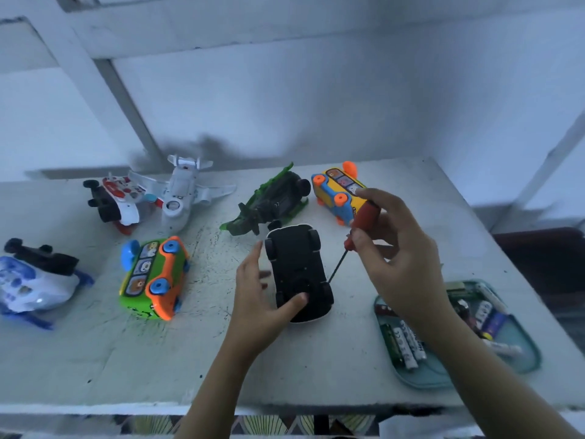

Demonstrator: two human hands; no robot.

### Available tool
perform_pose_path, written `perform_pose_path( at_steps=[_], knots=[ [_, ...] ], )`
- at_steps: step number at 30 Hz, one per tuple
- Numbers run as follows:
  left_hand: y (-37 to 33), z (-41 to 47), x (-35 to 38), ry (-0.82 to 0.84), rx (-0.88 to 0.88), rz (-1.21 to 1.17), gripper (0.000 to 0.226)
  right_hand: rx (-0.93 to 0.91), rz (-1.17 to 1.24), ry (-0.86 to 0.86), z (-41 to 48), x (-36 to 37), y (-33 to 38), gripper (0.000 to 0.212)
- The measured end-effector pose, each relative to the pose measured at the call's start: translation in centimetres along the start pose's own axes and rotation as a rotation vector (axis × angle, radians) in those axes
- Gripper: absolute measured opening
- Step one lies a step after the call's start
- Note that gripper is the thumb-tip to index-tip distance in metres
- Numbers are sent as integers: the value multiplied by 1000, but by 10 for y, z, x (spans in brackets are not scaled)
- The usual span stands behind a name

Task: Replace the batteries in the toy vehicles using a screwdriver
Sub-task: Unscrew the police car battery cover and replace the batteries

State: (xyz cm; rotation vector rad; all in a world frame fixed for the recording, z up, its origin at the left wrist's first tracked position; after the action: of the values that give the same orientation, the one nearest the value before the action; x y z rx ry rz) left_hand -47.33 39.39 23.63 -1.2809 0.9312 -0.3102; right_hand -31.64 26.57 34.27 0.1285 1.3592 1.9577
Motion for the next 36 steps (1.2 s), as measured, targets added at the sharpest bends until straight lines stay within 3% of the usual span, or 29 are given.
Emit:
perform_pose_path(
  at_steps=[2,6,13,28,36],
  knots=[
    [1,5,3,52,44,29,115,10,37,-29,-1,1,-1,43],
    [-4,13,14,158,105,-51,129,2,47,-22,-3,9,0,49],
    [-14,15,15,184,198,-112,116,-118,-2,-55,-6,18,10,43],
    [5,22,9,91,207,-103,121,-200,-47,-78,-10,28,15,41],
    [1,21,7,82,239,-95,120,-417,-290,14,-21,44,32,31]
  ],
)
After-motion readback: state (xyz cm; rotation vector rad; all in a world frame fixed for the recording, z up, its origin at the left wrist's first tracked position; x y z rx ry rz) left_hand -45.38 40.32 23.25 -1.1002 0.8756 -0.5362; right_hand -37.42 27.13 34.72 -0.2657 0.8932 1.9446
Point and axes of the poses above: each hand's wrist, its own z-axis towards the middle knuckle, its own x-axis out of the palm, y = z × x, the point moved 9 cm from there along z, towards the middle knuckle, and after that the axes turned 11 degrees about y, right-handed, at the moved point
